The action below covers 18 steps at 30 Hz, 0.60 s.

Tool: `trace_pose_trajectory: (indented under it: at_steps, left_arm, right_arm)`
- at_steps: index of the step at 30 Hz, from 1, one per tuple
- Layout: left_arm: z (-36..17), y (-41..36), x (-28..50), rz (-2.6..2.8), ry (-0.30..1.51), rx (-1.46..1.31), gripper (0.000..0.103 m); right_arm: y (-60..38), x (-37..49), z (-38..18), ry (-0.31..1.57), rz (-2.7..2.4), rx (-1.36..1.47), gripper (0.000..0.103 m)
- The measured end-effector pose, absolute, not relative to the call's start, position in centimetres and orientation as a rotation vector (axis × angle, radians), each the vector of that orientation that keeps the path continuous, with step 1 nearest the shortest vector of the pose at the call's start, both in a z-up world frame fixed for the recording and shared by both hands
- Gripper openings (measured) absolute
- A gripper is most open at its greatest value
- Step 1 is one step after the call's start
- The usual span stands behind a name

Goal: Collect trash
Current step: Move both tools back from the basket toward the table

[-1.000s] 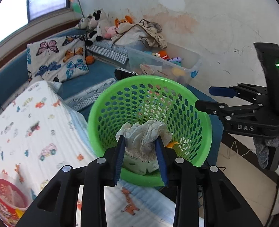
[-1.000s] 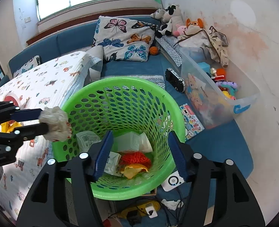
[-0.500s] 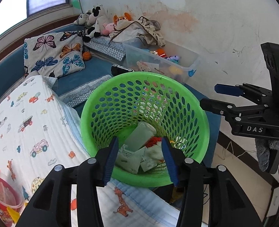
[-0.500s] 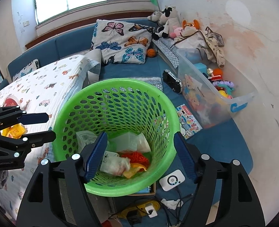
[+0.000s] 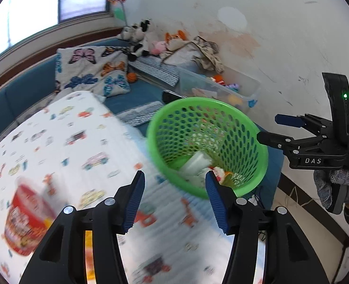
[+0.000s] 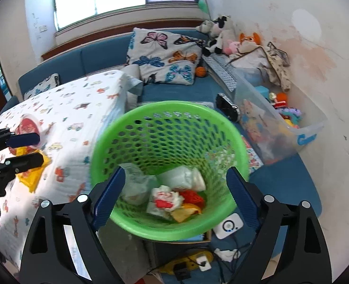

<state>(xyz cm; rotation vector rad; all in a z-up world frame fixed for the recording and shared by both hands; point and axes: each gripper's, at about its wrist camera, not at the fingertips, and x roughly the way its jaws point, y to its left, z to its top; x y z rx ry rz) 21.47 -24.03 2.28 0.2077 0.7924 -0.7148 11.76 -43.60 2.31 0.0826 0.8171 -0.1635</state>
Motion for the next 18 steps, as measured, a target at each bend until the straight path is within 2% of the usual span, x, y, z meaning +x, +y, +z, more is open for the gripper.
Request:
trace_pose_trajectory:
  at_steps: [18]
  left_arm:
    - [2.5, -8.8, 16.6, -0.478, 0.738, 0.155, 0.058]
  right_arm:
    - [-30.7, 14.3, 1.4, 0.829, 0.067, 0.028, 0.09]
